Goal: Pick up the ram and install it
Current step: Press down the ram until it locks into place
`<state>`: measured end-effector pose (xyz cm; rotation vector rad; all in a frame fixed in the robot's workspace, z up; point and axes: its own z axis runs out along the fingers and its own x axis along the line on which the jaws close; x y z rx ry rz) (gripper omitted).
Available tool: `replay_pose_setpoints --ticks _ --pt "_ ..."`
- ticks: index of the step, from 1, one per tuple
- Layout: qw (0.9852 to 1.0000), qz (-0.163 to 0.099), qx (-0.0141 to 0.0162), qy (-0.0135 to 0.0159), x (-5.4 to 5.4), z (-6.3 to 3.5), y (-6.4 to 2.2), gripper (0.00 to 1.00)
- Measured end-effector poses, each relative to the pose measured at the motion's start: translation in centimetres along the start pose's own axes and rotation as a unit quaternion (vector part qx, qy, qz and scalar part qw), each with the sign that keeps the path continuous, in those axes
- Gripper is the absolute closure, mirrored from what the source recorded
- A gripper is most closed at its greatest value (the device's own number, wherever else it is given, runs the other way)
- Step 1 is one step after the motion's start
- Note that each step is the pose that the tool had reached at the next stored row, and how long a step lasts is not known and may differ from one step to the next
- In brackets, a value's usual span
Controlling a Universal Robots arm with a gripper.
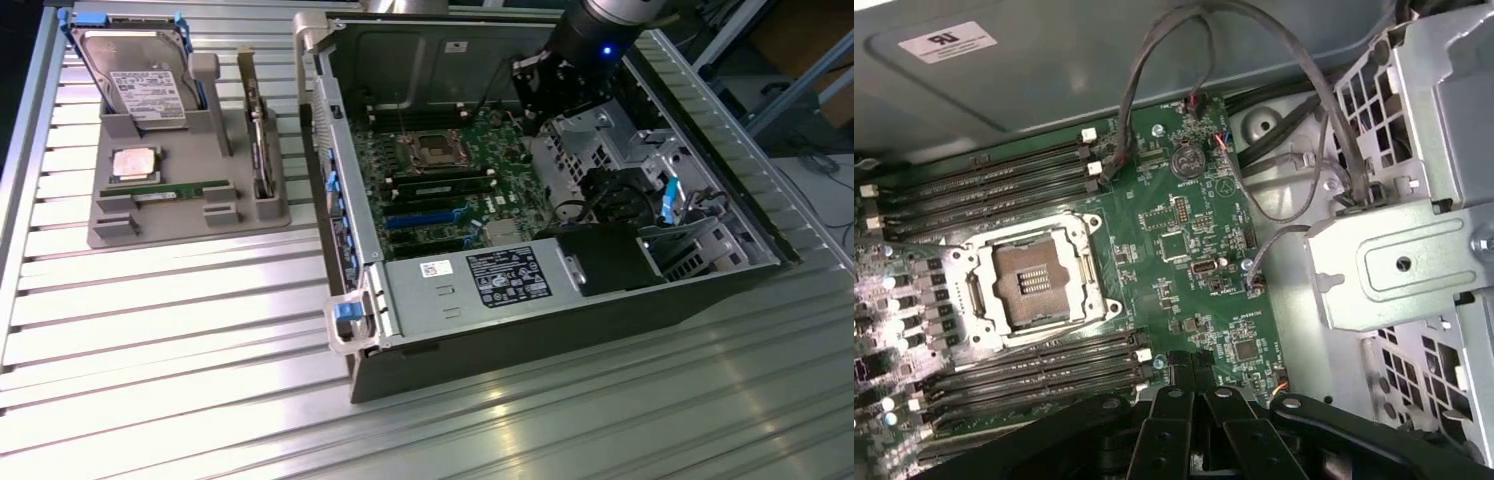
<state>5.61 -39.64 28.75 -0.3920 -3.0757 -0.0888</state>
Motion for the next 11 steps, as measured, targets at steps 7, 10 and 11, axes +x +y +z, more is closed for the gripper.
replay_pose_setpoints --ticks 7,10,11 --pt "0.9997 0.025 -0.0012 -0.0013 0.00 0.00 0.00 0.89" --pt "0.9997 0.025 -0.0012 -0.0013 0.00 0.00 0.00 0.89" --pt "0.9997 0.025 -0.0012 -0.0013 0.00 0.00 0.00 0.89"
